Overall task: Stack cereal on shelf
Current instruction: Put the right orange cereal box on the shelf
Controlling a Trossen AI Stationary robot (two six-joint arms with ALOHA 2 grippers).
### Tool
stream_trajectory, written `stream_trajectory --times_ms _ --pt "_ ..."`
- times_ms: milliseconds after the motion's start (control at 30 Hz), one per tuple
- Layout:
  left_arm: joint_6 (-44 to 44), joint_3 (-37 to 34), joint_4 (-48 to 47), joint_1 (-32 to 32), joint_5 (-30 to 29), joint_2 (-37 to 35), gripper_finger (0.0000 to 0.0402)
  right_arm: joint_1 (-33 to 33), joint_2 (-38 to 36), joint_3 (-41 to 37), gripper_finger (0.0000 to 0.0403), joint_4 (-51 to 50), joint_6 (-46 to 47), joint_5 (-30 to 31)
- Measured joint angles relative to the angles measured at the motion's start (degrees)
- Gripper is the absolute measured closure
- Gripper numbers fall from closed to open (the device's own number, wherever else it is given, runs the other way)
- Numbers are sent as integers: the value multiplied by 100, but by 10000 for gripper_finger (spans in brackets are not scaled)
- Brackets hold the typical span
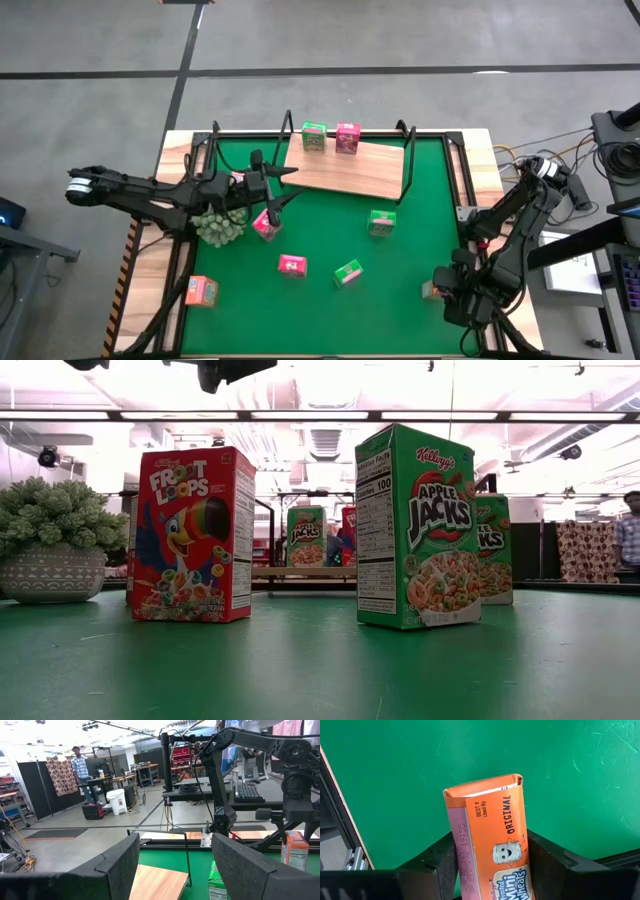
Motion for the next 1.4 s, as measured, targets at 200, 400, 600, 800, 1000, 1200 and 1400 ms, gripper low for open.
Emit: stream_trajectory --times_ms 200,400,600,800,1000,1200,1400 --pt "0 0 -38 0 2 -1 171 -13 0 92 228 -47 238 -2" --pt "0 0 -33 0 2 -2 171 -113 -10 527 239 -405 473 0" --pt "0 0 -47 0 6 -2 171 -238 -11 1269 252 -1197 559 158" --pt "2 0 -103 0 11 -2 171 -454 -15 2111 263 -1732 202 1220" --pt "22 0 -114 0 11 -2 171 -1002 -15 2912 264 -1712 -682 2071" --pt "97 0 -118 0 11 -2 171 -1970 -9 3453 264 -1615 -1848 2444" --pt "139 0 -118 0 11 -2 171 -3197 0 3746 264 -1443 -3405 2188"
